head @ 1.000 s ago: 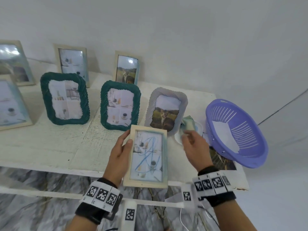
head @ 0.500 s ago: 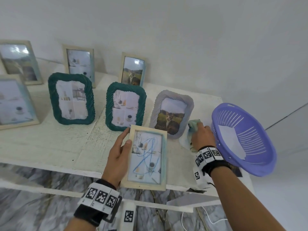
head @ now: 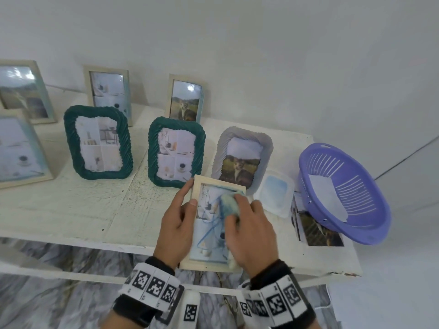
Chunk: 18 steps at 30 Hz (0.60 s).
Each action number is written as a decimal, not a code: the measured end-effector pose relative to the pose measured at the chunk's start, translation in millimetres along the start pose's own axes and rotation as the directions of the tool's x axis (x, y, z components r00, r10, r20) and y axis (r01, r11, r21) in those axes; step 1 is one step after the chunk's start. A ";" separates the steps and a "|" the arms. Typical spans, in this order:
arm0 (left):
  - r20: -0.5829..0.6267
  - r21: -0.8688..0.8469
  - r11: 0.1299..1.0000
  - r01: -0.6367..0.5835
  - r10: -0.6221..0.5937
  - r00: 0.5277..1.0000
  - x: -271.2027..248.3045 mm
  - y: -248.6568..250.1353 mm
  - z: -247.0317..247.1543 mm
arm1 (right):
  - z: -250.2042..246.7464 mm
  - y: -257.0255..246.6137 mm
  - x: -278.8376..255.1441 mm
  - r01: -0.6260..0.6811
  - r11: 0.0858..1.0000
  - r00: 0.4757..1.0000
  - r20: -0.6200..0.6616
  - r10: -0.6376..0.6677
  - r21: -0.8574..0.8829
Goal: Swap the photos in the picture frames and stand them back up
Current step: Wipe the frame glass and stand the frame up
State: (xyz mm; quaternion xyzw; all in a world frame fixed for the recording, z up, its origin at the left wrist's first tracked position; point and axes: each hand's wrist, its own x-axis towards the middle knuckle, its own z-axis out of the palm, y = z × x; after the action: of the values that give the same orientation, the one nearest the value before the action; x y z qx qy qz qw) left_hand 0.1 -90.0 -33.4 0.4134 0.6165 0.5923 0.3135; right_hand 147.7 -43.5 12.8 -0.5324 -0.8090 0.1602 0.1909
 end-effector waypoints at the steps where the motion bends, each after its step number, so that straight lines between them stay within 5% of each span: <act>1: -0.013 0.023 0.999 -0.026 0.026 1.000 -1.1 2.1 2.0 | 5.3 -1.2 1.7 -0.014 1.000 1.000 -0.006 0.014 -0.017; 6: -0.007 0.056 0.993 -0.100 0.100 0.995 -4.2 7.4 1.6 | 17.4 1.0 4.0 0.019 0.993 0.999 -0.046 -0.014 0.119; 12: -0.038 0.094 0.991 -0.098 0.102 0.994 -5.5 13.8 -11.8 | 6.8 2.5 -19.5 0.320 0.936 0.937 0.100 -0.336 0.146; 15: -0.019 0.097 0.990 -0.097 0.100 0.995 -10.7 13.2 -11.2 | -0.6 8.8 -9.5 0.241 0.970 0.970 0.041 -0.239 -0.044; 18: -0.031 0.084 0.990 -0.111 0.114 0.993 -12.5 15.5 -8.1 | -0.2 1.4 0.9 0.187 0.981 0.981 -0.038 -0.189 -0.051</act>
State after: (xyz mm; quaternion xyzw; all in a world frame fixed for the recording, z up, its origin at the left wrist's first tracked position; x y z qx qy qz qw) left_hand 0.9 -105.5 -18.5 0.4493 0.6216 0.5905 0.2512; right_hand 148.6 -42.2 12.4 -0.4614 -0.8548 0.1111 0.2099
